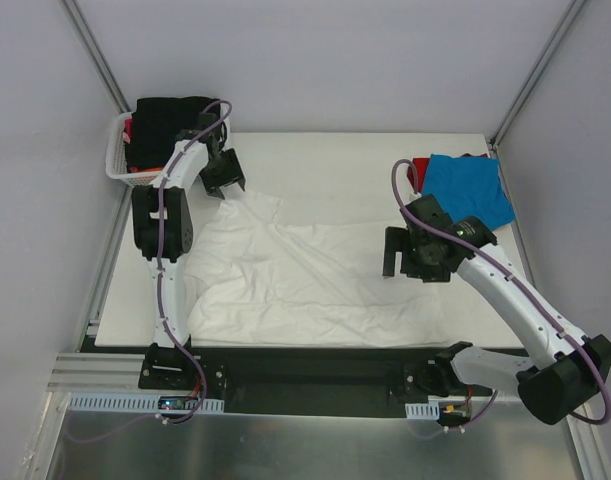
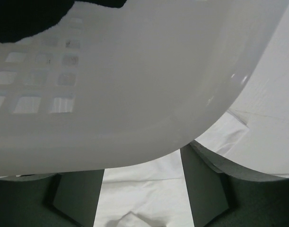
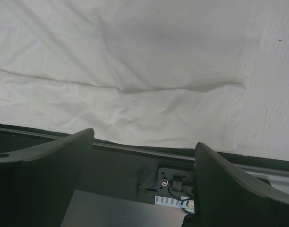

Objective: Fold and stack the t-shirts

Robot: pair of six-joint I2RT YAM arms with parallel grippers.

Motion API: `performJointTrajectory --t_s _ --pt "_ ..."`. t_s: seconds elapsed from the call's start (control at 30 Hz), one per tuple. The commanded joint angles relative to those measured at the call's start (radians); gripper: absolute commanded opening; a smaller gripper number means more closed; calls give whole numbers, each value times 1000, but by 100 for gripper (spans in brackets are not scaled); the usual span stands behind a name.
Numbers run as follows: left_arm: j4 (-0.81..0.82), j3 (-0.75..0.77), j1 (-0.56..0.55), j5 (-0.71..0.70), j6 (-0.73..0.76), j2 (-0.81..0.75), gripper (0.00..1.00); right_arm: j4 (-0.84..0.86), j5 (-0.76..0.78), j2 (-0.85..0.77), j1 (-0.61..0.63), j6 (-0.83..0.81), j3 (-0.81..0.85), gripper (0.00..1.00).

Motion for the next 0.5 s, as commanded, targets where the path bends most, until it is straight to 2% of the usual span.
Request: performJointTrajectory --t_s 0.0,0.1,0.27,0.47 --pt "83 -39 -40 107 95 20 61 -29 15 30 0 -45 59 93" --pt "83 -32 -81 131 142 12 62 -10 4 53 -2 -60 75 93" --pt "83 -120 -121 147 153 -23 62 10 -12 91 -5 -77 97 93" --pt "81 -215 -159 78 147 -74 62 46 -43 132 -20 -96 88 93"
